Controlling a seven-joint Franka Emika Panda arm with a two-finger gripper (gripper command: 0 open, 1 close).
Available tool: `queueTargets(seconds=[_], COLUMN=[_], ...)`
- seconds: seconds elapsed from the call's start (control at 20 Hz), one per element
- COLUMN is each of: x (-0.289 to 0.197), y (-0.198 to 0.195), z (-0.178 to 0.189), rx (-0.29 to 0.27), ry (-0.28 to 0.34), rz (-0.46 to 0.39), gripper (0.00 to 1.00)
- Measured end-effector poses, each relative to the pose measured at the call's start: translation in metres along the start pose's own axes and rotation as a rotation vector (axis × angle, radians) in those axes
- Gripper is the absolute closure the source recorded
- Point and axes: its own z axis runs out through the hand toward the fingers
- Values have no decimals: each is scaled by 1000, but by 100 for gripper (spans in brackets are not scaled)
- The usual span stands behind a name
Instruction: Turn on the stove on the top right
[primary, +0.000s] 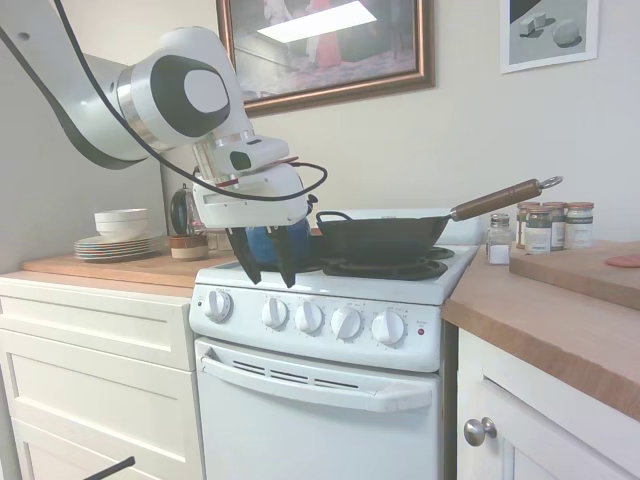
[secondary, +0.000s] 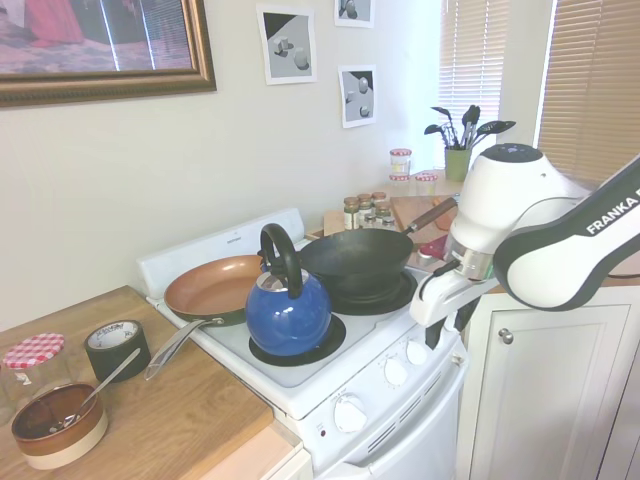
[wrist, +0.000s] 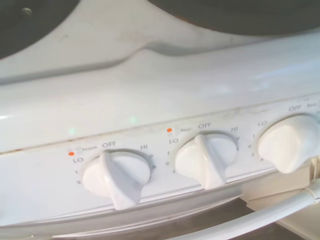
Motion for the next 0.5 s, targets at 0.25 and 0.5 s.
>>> queueTargets(seconds=[0.25, 0.5], x=[3, 2], y=[2, 2], z=[-7, -14], rx=[4, 3], ry=[-1, -3], rz=[4, 3], gripper=[0, 0])
